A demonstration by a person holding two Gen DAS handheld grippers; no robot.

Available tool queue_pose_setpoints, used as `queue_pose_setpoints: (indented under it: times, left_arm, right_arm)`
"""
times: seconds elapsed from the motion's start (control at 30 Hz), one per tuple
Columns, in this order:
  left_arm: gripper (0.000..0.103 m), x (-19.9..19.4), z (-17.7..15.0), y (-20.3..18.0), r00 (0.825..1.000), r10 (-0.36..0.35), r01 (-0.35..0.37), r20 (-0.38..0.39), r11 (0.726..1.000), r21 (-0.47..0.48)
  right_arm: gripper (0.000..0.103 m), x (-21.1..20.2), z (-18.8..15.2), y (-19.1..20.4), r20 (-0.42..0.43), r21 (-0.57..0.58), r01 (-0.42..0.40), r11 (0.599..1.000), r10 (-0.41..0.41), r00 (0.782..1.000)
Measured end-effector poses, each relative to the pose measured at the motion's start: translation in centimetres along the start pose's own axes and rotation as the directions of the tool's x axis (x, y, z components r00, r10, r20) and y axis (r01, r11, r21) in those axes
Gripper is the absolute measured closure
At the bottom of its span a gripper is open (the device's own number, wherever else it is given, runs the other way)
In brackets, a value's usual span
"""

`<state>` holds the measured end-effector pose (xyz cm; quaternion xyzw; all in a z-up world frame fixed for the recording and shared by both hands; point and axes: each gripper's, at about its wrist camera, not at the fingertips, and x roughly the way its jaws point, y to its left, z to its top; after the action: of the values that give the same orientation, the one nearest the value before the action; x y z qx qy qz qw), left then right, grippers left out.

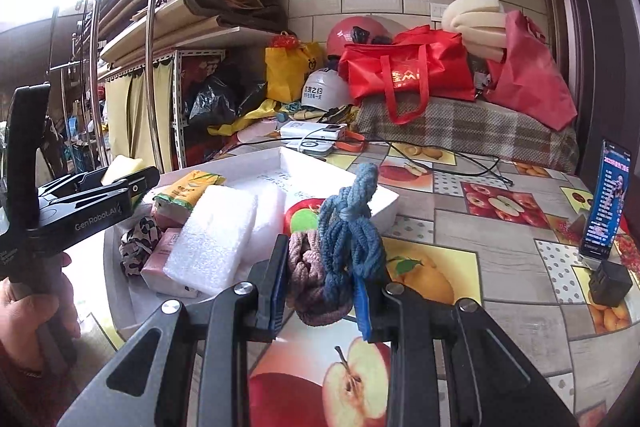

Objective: Organize soft objects
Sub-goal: 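Carry the sponge with the left tool while the right tool carries the rope toy over the box, then release the rope toy from the right tool while the left tool releases the sponge into the box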

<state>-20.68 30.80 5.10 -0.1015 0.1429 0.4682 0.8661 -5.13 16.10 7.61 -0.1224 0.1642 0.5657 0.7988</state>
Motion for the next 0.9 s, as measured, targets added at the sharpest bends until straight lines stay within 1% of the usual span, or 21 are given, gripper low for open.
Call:
queue_pose_setpoints:
  times: [0.2,0.33,0.4,0.57,0.7,0.77,0.8,0.83,0.87,0.9]
  left_arm:
    - [0.042,1.2,0.5,1.2,1.000,0.023,-0.023,0.017,1.000,-0.014]
    - [0.042,2.0,0.8,2.4,1.000,0.028,-0.028,0.002,0.998,-0.059]
    - [0.042,2.3,1.0,2.7,1.000,0.031,-0.031,0.000,0.997,-0.066]
    - [0.042,3.3,1.3,3.0,0.999,0.039,-0.039,-0.004,0.997,-0.069]
    - [0.042,3.9,1.4,3.5,0.999,0.039,-0.040,-0.022,0.995,-0.092]
    - [0.038,4.1,1.4,3.7,0.999,0.036,-0.039,-0.034,0.994,-0.101]
    - [0.037,4.2,1.4,3.7,0.999,0.039,-0.042,-0.038,0.994,-0.103]
    - [0.031,4.2,1.4,3.8,0.998,0.041,-0.045,-0.038,0.993,-0.106]
    - [0.020,4.2,1.4,3.9,0.998,0.046,-0.050,-0.036,0.993,-0.111]
    - [0.014,4.1,1.4,3.9,0.998,0.056,-0.060,-0.034,0.991,-0.116]
  right_arm:
    - [0.074,3.0,1.3,1.5,0.001,0.002,-0.022,1.000,0.022,1.000]
    - [0.074,5.6,2.3,1.3,-0.019,0.041,-0.015,0.999,0.016,1.000]
    - [0.074,6.7,2.7,1.1,-0.026,0.056,-0.015,0.998,0.017,1.000]
    - [0.074,9.1,3.7,1.2,-0.034,0.044,-0.019,0.999,0.020,0.999]
    - [0.074,10.7,4.1,1.1,-0.064,0.057,-0.045,0.997,0.048,0.997]
    - [0.073,11.1,4.1,1.2,-0.078,0.057,-0.046,0.997,0.051,0.996]
    - [0.065,11.1,4.1,1.3,-0.080,0.053,-0.049,0.997,0.053,0.995]
    - [0.042,11.0,4.1,1.4,-0.074,0.048,-0.047,0.998,0.051,0.996]
    - [0.026,10.8,4.1,1.4,-0.066,0.044,-0.041,0.998,0.044,0.997]
    - [0.001,10.6,4.1,1.5,-0.056,0.037,-0.032,0.999,0.034,0.998]
